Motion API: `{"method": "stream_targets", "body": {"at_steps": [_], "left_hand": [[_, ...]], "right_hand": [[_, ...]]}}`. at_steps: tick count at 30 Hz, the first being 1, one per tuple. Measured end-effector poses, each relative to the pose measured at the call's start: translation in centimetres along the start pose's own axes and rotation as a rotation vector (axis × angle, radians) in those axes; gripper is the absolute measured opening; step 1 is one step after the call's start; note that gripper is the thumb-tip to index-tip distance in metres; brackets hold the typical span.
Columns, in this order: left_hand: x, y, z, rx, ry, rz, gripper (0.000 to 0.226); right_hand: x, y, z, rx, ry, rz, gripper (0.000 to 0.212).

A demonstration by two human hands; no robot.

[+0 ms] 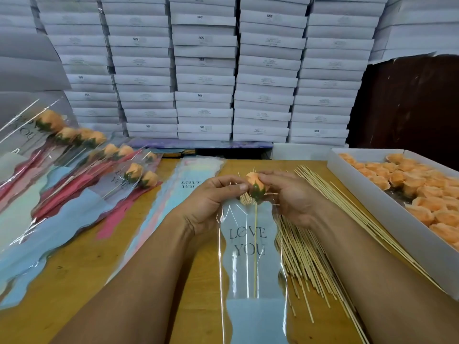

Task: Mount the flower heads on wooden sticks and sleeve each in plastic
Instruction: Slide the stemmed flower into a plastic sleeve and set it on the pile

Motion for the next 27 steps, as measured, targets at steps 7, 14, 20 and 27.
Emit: {"method": "stream_targets", "body": {"at_steps": [7,14,20,27], "left_hand": [[0.00,0.11,-0.11,0.112,-0.068,-0.014,0.006],[0.02,0.14,-0.35,0.127,-0.091,-0.033,0.006],[-0.10,0.63,-0.74,0.194,-0.145,-0.058,0.009],[-0.32,0.52,-0.87,0.240,-0.137,-0.105,0.007]], "right_hand": [[0.35,-0.58,-0.23,0.008,0.033,0.056,0.027],[0.17,-0.66,-0.12,-0.053,0.075,0.168,0.040],[0.31,-0.14,0.01,-0.190,0.134,0.222,0.040],[0.39,-1.03,0.43,-0.196,0.108,0.305,0.070]]}}
Point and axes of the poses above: each hand's wrist, its own z-axis away from the middle knuckle, its own y-axis out of the back of the hand, x = y × z, the point moved 2 cm from there along -z, towards the middle knuckle, and after that the axes turned 10 degrees about -y, right-handed, at the moved point
